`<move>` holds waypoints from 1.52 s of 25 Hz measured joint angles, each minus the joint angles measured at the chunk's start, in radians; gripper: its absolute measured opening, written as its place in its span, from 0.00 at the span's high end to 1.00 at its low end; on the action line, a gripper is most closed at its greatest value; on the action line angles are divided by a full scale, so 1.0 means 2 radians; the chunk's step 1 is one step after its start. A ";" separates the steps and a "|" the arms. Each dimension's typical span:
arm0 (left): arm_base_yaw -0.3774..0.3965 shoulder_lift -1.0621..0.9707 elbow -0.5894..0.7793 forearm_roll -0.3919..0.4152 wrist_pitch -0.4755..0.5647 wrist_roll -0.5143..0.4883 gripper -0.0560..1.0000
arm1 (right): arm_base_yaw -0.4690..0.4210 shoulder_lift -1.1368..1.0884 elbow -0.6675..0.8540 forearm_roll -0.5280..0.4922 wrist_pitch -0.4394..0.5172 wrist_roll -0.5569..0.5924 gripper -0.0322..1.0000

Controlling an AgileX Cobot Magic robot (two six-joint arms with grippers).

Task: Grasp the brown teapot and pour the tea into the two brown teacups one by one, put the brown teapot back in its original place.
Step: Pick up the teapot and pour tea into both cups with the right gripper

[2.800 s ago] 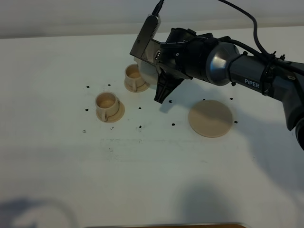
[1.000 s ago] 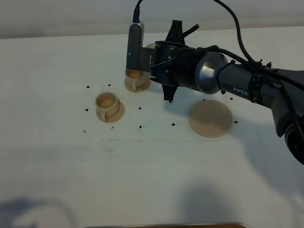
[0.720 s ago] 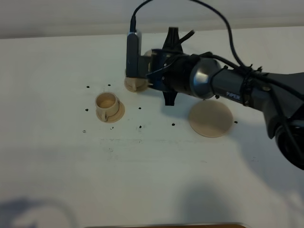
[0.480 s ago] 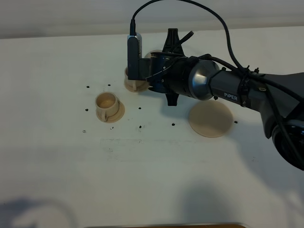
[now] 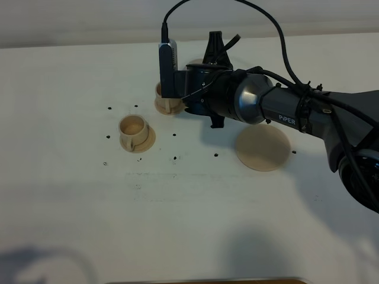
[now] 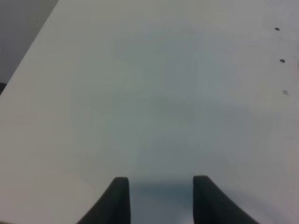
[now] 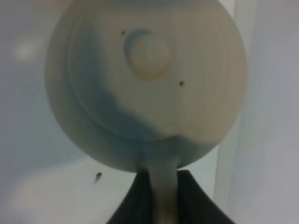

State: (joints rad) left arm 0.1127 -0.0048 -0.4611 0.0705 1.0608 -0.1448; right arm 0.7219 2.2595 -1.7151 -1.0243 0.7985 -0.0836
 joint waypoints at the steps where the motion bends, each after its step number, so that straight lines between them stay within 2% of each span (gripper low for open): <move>1: 0.000 0.000 0.000 0.000 0.000 0.000 0.65 | 0.000 0.000 -0.002 -0.001 0.000 0.000 0.86; 38: 0.000 0.000 0.000 0.000 0.000 0.000 0.66 | 0.002 0.000 -0.005 -0.043 -0.003 -0.027 0.86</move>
State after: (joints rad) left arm 0.1127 -0.0048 -0.4611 0.0705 1.0608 -0.1448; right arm 0.7255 2.2595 -1.7257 -1.1112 0.7930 -0.1374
